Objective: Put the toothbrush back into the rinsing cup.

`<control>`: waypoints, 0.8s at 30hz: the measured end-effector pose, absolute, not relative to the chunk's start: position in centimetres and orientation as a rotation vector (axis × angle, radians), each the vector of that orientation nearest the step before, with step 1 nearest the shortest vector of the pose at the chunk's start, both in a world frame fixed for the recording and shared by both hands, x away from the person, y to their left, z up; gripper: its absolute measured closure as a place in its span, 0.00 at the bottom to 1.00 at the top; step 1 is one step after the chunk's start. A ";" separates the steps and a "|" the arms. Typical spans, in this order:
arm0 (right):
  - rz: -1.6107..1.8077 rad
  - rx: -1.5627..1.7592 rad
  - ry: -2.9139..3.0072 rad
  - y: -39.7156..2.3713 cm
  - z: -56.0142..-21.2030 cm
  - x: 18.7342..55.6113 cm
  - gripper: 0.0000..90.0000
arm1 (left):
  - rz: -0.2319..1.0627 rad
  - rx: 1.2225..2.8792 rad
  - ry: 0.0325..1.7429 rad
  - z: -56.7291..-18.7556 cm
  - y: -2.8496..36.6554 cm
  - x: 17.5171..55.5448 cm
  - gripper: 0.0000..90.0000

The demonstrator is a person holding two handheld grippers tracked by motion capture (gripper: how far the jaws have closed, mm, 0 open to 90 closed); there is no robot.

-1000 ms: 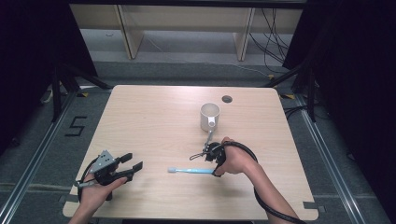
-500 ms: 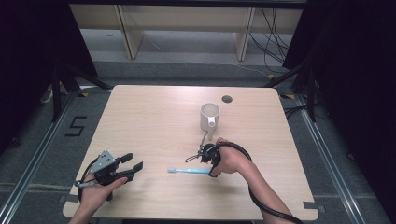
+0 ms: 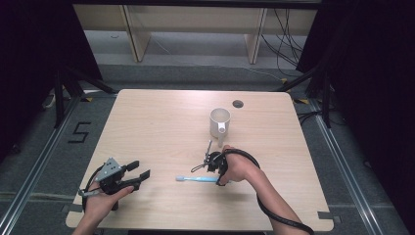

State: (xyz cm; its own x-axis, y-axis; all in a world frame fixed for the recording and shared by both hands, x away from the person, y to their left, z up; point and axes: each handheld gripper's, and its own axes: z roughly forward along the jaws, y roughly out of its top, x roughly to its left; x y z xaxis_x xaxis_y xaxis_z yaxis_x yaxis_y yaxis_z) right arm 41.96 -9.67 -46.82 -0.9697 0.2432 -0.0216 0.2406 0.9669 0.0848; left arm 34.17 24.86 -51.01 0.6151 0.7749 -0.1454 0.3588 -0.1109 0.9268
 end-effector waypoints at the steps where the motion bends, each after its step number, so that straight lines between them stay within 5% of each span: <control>1: 0.107 0.402 3.084 -9.5 -46.7 41.8 0.62 | 0.460 1.713 0.936 -51.0 24.9 34.2 0.41; 24: 0.088 0.257 3.094 -8.7 -47.2 42.6 0.69 | 0.459 1.714 0.937 -51.0 24.9 34.2 0.41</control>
State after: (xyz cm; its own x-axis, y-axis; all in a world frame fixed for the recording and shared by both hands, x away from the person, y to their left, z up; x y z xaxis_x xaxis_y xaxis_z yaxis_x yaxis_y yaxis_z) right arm 42.56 -8.70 -47.24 -0.9857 0.1657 -0.0308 0.1637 0.9847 0.0596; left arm 34.20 24.91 -51.00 0.6152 0.7749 -0.1452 0.3599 -0.1121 0.9263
